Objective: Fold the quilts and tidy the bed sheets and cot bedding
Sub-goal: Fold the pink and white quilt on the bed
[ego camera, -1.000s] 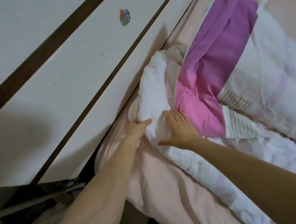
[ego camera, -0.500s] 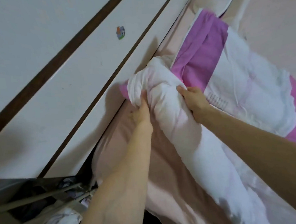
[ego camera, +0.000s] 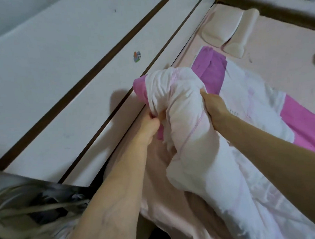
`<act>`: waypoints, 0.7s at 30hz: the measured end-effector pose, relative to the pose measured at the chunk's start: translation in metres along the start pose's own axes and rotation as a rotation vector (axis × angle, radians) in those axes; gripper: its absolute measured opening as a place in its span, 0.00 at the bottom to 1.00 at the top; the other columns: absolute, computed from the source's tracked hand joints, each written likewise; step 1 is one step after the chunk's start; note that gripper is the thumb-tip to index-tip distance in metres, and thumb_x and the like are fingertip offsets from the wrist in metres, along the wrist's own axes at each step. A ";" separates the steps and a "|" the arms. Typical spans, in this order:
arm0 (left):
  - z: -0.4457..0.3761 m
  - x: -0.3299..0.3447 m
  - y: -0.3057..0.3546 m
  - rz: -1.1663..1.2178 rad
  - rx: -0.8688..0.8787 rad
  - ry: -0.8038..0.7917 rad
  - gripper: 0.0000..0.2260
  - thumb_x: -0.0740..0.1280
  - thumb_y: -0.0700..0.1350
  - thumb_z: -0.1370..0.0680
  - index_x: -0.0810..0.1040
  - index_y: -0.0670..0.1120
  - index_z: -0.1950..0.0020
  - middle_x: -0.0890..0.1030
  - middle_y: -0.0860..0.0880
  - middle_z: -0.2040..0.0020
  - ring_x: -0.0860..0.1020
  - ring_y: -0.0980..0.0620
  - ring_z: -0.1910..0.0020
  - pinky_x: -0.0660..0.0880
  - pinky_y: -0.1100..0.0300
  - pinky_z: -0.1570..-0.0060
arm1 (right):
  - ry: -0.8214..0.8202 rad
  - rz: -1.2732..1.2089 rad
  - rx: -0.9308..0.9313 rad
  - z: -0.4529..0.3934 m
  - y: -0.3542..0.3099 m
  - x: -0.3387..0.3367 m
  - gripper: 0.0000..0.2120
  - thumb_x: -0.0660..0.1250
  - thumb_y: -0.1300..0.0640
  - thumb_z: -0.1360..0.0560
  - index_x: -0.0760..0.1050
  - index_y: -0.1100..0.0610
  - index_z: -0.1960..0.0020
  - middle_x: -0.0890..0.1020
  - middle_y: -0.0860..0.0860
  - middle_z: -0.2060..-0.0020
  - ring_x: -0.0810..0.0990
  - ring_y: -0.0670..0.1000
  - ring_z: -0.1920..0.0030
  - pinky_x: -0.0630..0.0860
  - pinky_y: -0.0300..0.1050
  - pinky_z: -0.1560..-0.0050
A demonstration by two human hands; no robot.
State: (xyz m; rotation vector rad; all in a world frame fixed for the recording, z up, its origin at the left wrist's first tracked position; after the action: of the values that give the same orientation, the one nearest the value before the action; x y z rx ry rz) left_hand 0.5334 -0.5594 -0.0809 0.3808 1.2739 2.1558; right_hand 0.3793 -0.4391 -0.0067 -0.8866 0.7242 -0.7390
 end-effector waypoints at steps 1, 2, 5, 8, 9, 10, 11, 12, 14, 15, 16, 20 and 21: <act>0.004 -0.001 0.008 -0.047 0.044 0.049 0.12 0.70 0.50 0.24 0.78 0.47 0.44 0.82 0.50 0.49 0.80 0.58 0.56 0.75 0.68 0.67 | 0.009 0.005 -0.019 0.001 -0.004 -0.001 0.12 0.61 0.48 0.21 0.76 0.53 0.57 0.79 0.43 0.64 0.77 0.43 0.63 0.69 0.32 0.68; 0.009 -0.007 0.018 -0.129 0.099 0.122 0.09 0.68 0.48 0.23 0.79 0.46 0.46 0.82 0.47 0.51 0.81 0.51 0.52 0.77 0.61 0.62 | 0.005 -0.002 -0.035 0.003 -0.006 0.001 0.12 0.60 0.48 0.20 0.77 0.53 0.58 0.80 0.43 0.64 0.78 0.43 0.62 0.71 0.32 0.67; 0.024 -0.048 0.070 -0.378 0.337 0.359 0.09 0.62 0.41 0.23 0.78 0.40 0.46 0.81 0.41 0.49 0.79 0.41 0.47 0.76 0.51 0.48 | -0.077 -0.029 -0.063 0.013 -0.001 0.027 0.13 0.59 0.53 0.19 0.79 0.57 0.54 0.84 0.53 0.53 0.82 0.53 0.51 0.79 0.47 0.48; 0.030 -0.095 0.119 -0.784 0.561 0.511 0.03 0.63 0.39 0.26 0.73 0.44 0.53 0.79 0.43 0.52 0.77 0.40 0.51 0.73 0.51 0.54 | -0.250 0.201 -0.104 0.023 0.014 0.077 0.12 0.58 0.60 0.21 0.76 0.65 0.44 0.81 0.60 0.46 0.79 0.59 0.46 0.77 0.55 0.44; 0.025 -0.105 0.123 -0.918 0.533 0.496 0.06 0.64 0.40 0.26 0.71 0.45 0.50 0.78 0.42 0.49 0.76 0.39 0.48 0.73 0.51 0.52 | -0.291 0.325 -0.132 0.025 0.021 0.091 0.12 0.57 0.64 0.22 0.75 0.65 0.44 0.81 0.59 0.48 0.79 0.58 0.47 0.77 0.51 0.48; 0.019 -0.110 0.119 -1.007 0.422 0.431 0.13 0.67 0.44 0.25 0.71 0.45 0.43 0.76 0.40 0.43 0.74 0.38 0.42 0.73 0.48 0.46 | -0.313 0.444 -0.159 0.026 0.028 0.103 0.12 0.56 0.65 0.23 0.74 0.64 0.43 0.80 0.59 0.48 0.78 0.58 0.47 0.76 0.48 0.51; 0.011 -0.113 0.106 -1.058 0.271 0.333 0.23 0.69 0.47 0.25 0.66 0.44 0.33 0.71 0.38 0.35 0.69 0.37 0.34 0.69 0.45 0.38 | -0.312 0.530 -0.172 0.025 0.036 0.110 0.13 0.56 0.65 0.23 0.72 0.64 0.40 0.78 0.60 0.46 0.77 0.59 0.45 0.73 0.47 0.49; 0.010 -0.114 0.088 -1.094 0.143 0.229 0.32 0.69 0.50 0.25 0.59 0.44 0.26 0.65 0.37 0.29 0.62 0.37 0.29 0.63 0.45 0.32 | -0.299 0.588 -0.183 0.025 0.044 0.110 0.14 0.57 0.63 0.22 0.69 0.63 0.36 0.77 0.60 0.42 0.76 0.60 0.42 0.70 0.46 0.47; 0.009 -0.117 0.046 -1.149 0.014 0.116 0.39 0.69 0.52 0.23 0.49 0.42 0.22 0.55 0.38 0.24 0.54 0.38 0.24 0.55 0.47 0.27 | -0.272 0.704 -0.240 0.019 0.060 0.105 0.19 0.59 0.61 0.21 0.65 0.61 0.31 0.74 0.58 0.36 0.73 0.58 0.37 0.67 0.45 0.43; 0.007 -0.120 0.022 -1.157 -0.031 0.089 0.39 0.69 0.51 0.23 0.48 0.41 0.22 0.54 0.38 0.23 0.53 0.38 0.24 0.55 0.47 0.26 | -0.262 0.786 -0.285 0.012 0.069 0.102 0.20 0.60 0.61 0.22 0.65 0.61 0.31 0.73 0.58 0.35 0.72 0.58 0.36 0.66 0.46 0.39; 0.005 -0.123 0.000 -1.154 -0.081 0.069 0.39 0.69 0.51 0.23 0.49 0.39 0.23 0.55 0.37 0.24 0.55 0.38 0.25 0.56 0.47 0.27 | -0.245 0.862 -0.330 0.003 0.077 0.099 0.20 0.61 0.63 0.23 0.66 0.61 0.32 0.73 0.58 0.35 0.71 0.59 0.36 0.67 0.48 0.38; -0.004 -0.125 -0.060 -1.141 -0.241 -0.009 0.35 0.67 0.54 0.23 0.56 0.41 0.23 0.61 0.39 0.25 0.62 0.38 0.27 0.63 0.46 0.30 | -0.271 1.237 -0.292 -0.029 0.115 0.093 0.30 0.68 0.58 0.28 0.62 0.56 0.29 0.66 0.59 0.31 0.62 0.60 0.29 0.59 0.55 0.28; -0.009 -0.118 -0.069 -1.137 -0.233 -0.026 0.35 0.67 0.54 0.23 0.57 0.42 0.23 0.62 0.40 0.26 0.62 0.39 0.27 0.63 0.48 0.30 | -0.321 1.313 -0.242 -0.035 0.132 0.093 0.36 0.71 0.55 0.29 0.57 0.54 0.26 0.62 0.59 0.28 0.56 0.61 0.26 0.53 0.58 0.26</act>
State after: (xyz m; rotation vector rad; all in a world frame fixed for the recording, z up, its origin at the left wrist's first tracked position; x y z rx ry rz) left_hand 0.6452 -0.6146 -0.1384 -0.3575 0.8552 1.2637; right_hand 0.4358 -0.4715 -0.1582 -0.5367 0.9189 0.6510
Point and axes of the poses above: each hand's wrist, its own z-axis away from the middle knuckle, its own x-axis out of the palm, y = z × x, the point moved 4 cm from there along -z, towards the middle knuckle
